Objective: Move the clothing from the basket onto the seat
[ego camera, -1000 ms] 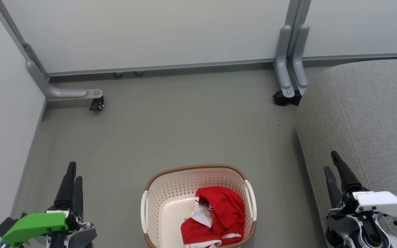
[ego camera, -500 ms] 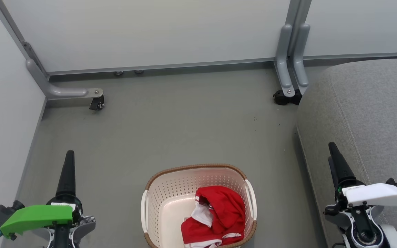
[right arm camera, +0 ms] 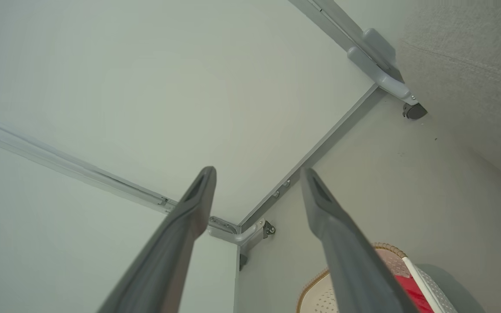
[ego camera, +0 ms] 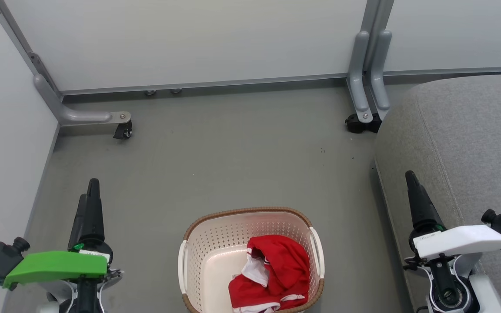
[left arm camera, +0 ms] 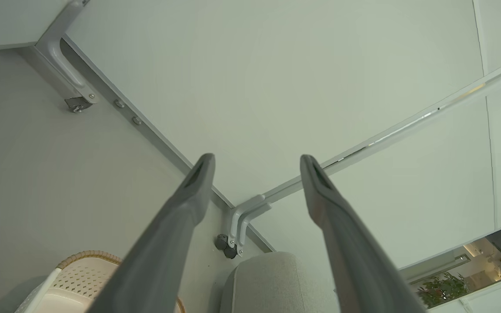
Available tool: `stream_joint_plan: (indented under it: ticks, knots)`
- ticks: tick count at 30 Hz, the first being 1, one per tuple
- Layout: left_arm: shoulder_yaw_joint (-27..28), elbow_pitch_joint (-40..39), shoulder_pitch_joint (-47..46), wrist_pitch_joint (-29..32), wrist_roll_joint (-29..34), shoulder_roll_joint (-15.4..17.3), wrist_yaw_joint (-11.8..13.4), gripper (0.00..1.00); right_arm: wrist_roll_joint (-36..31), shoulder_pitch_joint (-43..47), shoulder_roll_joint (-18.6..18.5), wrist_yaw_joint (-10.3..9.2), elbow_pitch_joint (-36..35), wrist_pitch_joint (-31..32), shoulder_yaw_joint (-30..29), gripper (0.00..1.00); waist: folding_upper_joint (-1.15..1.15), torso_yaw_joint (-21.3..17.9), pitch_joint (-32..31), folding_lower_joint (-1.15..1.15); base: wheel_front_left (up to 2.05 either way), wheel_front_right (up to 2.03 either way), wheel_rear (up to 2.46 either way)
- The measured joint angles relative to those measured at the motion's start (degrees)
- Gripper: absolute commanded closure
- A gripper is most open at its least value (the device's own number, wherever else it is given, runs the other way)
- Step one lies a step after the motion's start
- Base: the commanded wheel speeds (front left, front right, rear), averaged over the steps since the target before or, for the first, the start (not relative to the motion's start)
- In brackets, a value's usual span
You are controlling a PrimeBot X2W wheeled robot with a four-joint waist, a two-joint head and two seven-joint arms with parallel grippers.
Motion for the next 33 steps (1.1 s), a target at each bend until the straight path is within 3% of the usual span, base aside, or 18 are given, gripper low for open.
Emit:
stream_joint_plan:
  ticks: [17,33]
  knots:
    - [-3.63,-0.16,0.07,-3.12,17.3,2.29,-0.01,0.0,-20.06,-0.04,-0.1,0.0,-0.31,-3.22,1.97,0.0,0.0,-0.05,-0.12,0.0,0.0,0.0,0.0]
    - [-5.25,1.51,0.15,-5.8,28.58,3.39,-0.02,0.0,-32.98,-0.57,-0.14,0.01,1.71,-5.79,2.48,0.0,0.0,-0.01,-0.17,0.0,0.0,0.0,0.0]
